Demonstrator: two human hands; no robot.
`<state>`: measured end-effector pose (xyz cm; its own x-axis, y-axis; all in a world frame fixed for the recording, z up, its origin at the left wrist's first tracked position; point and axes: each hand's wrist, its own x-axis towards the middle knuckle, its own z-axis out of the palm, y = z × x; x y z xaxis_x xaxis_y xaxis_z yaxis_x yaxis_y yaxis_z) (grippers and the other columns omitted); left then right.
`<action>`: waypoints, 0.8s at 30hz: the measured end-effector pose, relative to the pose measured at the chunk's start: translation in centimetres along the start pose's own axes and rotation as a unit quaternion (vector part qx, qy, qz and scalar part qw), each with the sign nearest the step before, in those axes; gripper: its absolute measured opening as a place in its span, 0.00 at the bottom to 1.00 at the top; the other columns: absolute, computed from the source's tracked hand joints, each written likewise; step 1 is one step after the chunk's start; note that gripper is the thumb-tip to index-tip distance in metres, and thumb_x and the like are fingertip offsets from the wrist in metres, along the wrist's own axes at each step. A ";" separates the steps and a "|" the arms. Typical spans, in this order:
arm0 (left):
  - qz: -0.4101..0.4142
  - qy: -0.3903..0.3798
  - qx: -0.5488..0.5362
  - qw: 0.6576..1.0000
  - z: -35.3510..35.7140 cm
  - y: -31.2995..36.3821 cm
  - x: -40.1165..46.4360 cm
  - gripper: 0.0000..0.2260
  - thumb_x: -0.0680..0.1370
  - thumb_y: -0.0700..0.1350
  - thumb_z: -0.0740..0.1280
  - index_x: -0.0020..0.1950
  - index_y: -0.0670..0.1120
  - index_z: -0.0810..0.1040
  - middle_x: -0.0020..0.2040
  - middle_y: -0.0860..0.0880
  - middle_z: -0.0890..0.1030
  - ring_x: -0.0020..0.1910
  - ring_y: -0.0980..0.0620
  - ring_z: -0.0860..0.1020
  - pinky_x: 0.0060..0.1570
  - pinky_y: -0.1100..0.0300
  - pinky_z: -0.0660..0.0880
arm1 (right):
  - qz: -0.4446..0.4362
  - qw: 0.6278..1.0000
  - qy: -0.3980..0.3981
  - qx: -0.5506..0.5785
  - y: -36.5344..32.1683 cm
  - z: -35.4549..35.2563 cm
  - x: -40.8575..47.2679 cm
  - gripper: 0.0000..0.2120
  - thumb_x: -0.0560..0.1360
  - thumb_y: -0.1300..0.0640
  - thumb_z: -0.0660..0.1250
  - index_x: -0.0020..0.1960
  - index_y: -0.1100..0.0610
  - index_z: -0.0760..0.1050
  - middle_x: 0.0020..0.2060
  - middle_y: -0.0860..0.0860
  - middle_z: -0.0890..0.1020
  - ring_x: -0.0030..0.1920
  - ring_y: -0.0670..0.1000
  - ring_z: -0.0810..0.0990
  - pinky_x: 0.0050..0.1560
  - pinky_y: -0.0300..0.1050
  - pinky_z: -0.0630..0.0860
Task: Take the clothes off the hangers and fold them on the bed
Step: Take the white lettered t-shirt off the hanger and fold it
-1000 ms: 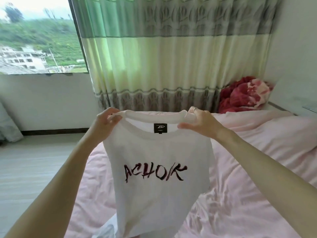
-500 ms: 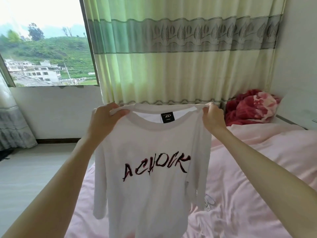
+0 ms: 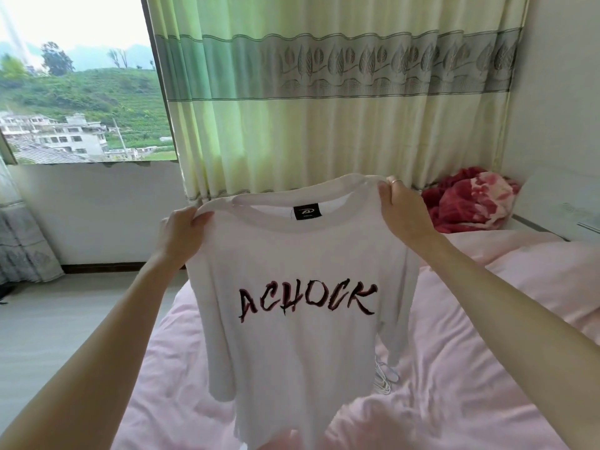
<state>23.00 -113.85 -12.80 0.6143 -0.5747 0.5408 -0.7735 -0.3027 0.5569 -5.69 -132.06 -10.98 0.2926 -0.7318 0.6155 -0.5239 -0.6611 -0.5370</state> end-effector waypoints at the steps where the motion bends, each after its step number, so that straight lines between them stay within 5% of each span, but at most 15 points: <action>1: -0.024 0.002 -0.021 1.000 0.1 -0.2 0.1 0.14 0.80 0.44 0.60 0.45 0.35 0.77 0.44 0.33 0.78 0.46 0.35 0.74 0.39 0.54 0.61 | -0.029 0.999 -0.013 -0.025 0.0 -0.3 -0.4 0.15 0.82 0.51 0.51 0.45 0.60 0.68 0.30 0.51 0.72 0.39 0.58 0.72 0.41 0.45 0.61; 6: -0.024 0.004 -0.028 0.999 1.2 -1.2 -0.8 0.13 0.81 0.44 0.59 0.49 0.35 0.77 0.46 0.35 0.79 0.47 0.37 0.75 0.41 0.54 0.63 | -0.098 0.975 -0.168 -0.109 1.0 -0.2 -3.2 0.27 0.69 0.30 0.60 0.49 0.53 0.64 0.31 0.47 0.75 0.36 0.52 0.73 0.40 0.45 0.65; 10: 0.032 -0.028 0.019 0.999 0.8 -1.8 -1.5 0.16 0.80 0.48 0.60 0.33 0.46 0.70 0.32 0.45 0.74 0.39 0.41 0.73 0.38 0.53 0.66 | -0.108 0.944 -0.216 -0.226 3.1 0.2 -4.4 0.19 0.73 0.40 0.65 0.48 0.56 0.68 0.42 0.54 0.81 0.47 0.57 0.79 0.40 0.45 0.64; 13: 0.062 -0.119 0.060 0.989 0.2 -1.5 -2.8 0.18 0.76 0.55 0.65 0.30 0.47 0.70 0.29 0.49 0.73 0.35 0.44 0.73 0.37 0.54 0.68 | 0.017 0.972 -0.200 -0.122 4.4 0.3 -4.3 0.15 0.76 0.48 0.66 0.45 0.61 0.76 0.42 0.56 0.81 0.49 0.58 0.78 0.40 0.44 0.64; 17: 0.079 -0.263 0.182 0.944 0.5 -1.2 -4.8 0.20 0.67 0.64 0.72 0.46 0.48 0.79 0.39 0.50 0.78 0.42 0.48 0.75 0.39 0.57 0.72 | 0.148 0.972 -0.183 -0.008 4.4 0.1 -4.1 0.16 0.77 0.52 0.65 0.32 0.55 0.69 0.32 0.49 0.73 0.41 0.53 0.71 0.33 0.41 0.64; 20: 0.101 -0.302 0.220 0.922 1.1 -2.0 -6.2 0.14 0.72 0.55 0.71 0.35 0.50 0.71 0.35 0.55 0.69 0.43 0.49 0.70 0.33 0.60 0.62 | 0.219 0.959 -0.163 0.074 4.9 1.1 -4.7 0.14 0.78 0.52 0.64 0.36 0.58 0.71 0.36 0.52 0.74 0.42 0.53 0.70 0.34 0.43 0.64; 24: 0.074 -0.254 0.034 0.964 1.8 -4.2 -7.3 0.09 0.77 0.39 0.66 0.37 0.43 0.74 0.38 0.47 0.72 0.46 0.46 0.72 0.41 0.55 0.61 | 0.282 0.935 -0.135 0.166 4.8 2.2 -6.9 0.10 0.79 0.53 0.60 0.44 0.59 0.72 0.39 0.52 0.74 0.38 0.51 0.72 0.31 0.41 0.64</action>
<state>21.50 -109.72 -20.27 0.3540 -0.9085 0.2222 -0.8658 -0.2284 0.4453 -8.45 -130.59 -19.11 0.2595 -0.9650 0.0370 -0.3923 -0.1404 -0.9091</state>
